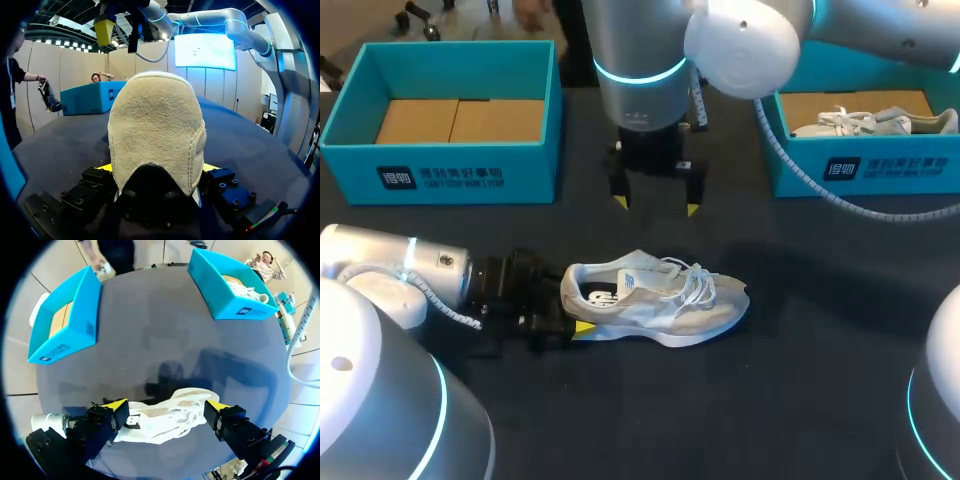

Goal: Take the shoe out of the shoebox, open the shoe tongue, remove and reinsert the insole, then place the shoe into the shoebox

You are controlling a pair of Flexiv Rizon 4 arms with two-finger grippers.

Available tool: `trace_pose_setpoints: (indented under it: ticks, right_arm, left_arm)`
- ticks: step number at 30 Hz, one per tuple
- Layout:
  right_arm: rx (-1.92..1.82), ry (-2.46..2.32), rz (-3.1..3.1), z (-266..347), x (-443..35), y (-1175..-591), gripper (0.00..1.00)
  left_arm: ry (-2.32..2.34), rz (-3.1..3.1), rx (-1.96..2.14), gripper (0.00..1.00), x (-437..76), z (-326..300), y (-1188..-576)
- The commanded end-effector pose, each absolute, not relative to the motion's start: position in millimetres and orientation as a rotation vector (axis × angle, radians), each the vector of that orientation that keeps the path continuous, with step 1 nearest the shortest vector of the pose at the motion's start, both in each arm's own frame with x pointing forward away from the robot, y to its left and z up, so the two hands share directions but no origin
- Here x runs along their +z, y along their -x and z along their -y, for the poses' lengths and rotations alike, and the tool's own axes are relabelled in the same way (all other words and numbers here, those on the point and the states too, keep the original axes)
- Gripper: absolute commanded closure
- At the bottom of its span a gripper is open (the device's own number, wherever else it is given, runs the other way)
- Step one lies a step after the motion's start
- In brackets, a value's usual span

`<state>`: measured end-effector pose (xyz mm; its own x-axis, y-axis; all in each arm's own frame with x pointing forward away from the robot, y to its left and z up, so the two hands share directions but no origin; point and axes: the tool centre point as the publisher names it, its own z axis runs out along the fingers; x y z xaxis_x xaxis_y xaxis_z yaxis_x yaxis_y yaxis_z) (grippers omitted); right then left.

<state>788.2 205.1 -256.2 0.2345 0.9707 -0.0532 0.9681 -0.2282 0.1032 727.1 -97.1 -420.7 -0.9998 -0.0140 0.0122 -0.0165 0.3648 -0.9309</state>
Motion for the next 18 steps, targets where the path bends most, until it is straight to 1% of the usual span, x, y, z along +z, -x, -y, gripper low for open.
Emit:
trace_pose_setpoints:
  ticks: [1, 10, 18]
  right_arm:
    - [0.055, -2.407, -1.816, -214, -259, -781, 0.00]
    - [0.061, -2.425, -1.779, -223, -254, -766, 0.00]
    - [0.024, -2.435, -1.744, -237, -261, -760, 0.00]
  left_arm:
    - [-0.027, 2.595, 1.764, 1.00, -425, 98, -729]
    - [-0.027, 2.595, 1.764, 1.00, -425, 98, -729]
    - [-0.027, 2.595, 1.764, 1.00, -425, 98, -729]
